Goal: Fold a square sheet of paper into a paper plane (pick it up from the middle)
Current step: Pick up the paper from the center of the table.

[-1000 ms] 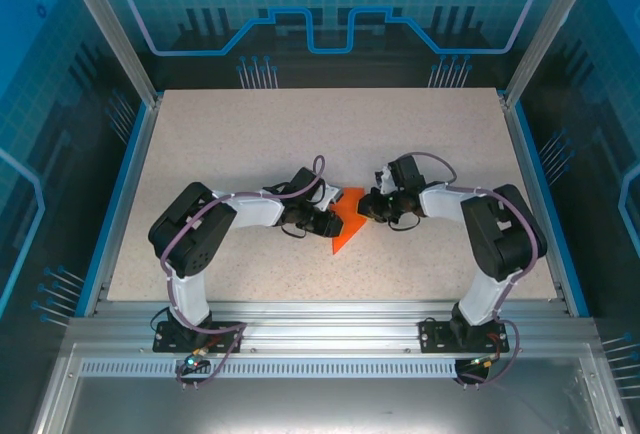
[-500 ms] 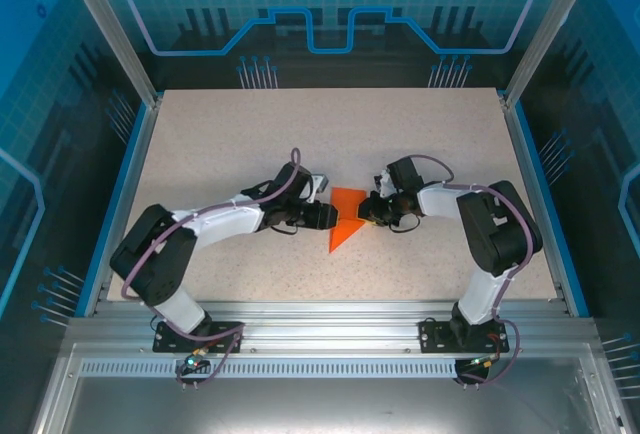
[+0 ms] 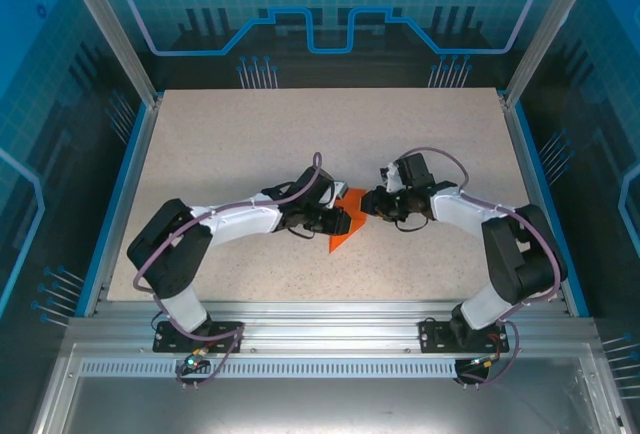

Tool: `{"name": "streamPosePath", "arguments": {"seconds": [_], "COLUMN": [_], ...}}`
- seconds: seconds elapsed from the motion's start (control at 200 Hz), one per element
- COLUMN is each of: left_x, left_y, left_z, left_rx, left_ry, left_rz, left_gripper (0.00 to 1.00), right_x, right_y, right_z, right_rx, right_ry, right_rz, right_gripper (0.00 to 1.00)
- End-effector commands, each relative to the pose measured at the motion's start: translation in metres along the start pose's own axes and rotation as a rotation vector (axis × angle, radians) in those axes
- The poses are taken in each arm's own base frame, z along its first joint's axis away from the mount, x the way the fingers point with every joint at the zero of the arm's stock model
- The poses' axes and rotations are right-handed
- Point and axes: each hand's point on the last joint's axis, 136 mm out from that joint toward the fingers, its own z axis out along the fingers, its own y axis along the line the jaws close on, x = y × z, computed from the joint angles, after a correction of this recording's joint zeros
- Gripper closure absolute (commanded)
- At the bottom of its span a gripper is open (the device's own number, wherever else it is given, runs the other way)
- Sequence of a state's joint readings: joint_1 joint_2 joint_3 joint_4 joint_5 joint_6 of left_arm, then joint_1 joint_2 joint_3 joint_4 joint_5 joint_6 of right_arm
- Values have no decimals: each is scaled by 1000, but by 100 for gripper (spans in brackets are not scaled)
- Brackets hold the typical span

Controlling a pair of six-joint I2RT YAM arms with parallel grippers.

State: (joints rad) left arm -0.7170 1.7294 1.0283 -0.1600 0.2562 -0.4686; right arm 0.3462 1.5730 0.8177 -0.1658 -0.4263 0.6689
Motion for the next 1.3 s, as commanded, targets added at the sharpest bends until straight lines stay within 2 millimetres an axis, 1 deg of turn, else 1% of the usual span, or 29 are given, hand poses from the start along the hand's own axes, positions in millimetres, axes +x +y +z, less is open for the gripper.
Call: {"name": "streamPosePath", "arguments": {"seconds": [0.0, 0.105, 0.22, 0.475, 0.74, 0.895, 1.175, 1.295], "left_x": [-5, -9, -10, -6, -1, 2, 4, 3], "left_y": [20, 30, 39, 51, 55, 58, 60, 56], "left_z": [9, 15, 17, 20, 25, 27, 28, 27], "left_rx": [-95, -123, -145, -158, -140, -147, -148, -127], "left_ry": [9, 12, 6, 18, 31, 38, 44, 37], "left_rz": [6, -6, -11, -17, -28, -34, -37, -38], "left_gripper": [81, 84, 84, 85, 85, 85, 85, 85], "right_x": [12, 17, 20, 24, 21, 20, 16, 17], "right_y": [-8, -11, -17, -15, -5, -3, 6, 8], "right_z": [-4, -2, 2, 17, 29, 35, 38, 40], "right_rx": [5, 6, 14, -13, -55, -74, -120, -130], "right_ry": [21, 32, 41, 78, 100, 112, 112, 125], "right_rz": [26, 39, 58, 65, 60, 65, 49, 32], "right_gripper": [68, 66, 64, 61, 60, 59, 60, 62]}}
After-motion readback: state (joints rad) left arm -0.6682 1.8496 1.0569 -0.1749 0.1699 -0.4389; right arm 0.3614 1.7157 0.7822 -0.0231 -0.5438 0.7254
